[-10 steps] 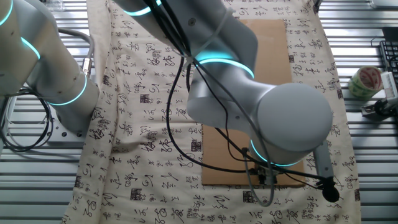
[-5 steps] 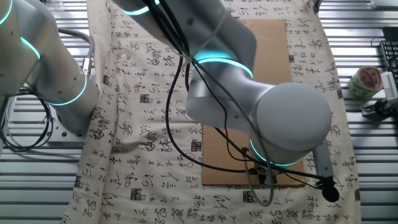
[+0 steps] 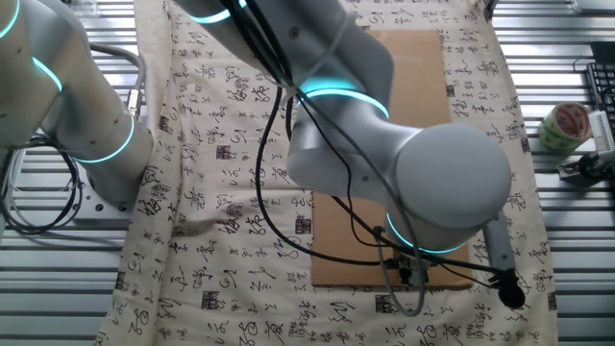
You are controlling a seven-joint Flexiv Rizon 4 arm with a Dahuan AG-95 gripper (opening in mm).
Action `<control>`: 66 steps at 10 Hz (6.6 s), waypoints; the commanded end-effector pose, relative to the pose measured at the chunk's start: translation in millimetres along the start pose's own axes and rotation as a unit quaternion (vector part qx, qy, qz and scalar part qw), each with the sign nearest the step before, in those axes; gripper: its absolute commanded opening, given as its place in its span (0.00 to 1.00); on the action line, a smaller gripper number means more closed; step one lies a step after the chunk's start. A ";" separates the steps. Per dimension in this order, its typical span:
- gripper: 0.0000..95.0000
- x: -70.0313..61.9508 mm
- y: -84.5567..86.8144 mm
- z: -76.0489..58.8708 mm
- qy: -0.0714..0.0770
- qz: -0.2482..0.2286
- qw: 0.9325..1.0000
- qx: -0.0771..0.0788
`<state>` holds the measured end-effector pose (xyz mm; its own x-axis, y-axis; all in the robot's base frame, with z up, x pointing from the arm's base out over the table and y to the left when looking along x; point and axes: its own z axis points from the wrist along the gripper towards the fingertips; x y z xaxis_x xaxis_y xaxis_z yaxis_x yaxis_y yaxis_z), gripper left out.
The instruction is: Grab the block and place it at the designated location
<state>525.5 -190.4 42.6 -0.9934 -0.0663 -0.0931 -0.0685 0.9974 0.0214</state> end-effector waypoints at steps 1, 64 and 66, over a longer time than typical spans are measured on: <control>0.40 -0.5 -0.4 -0.3 0.003 -0.005 1.000 0.001; 0.00 -2.8 -0.1 -2.4 0.020 -0.003 1.000 0.009; 0.00 -3.3 0.7 -7.6 0.019 -0.002 1.000 0.010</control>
<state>527.2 -189.4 52.4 -0.9960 -0.0710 -0.0551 -0.0710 0.9975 -0.0013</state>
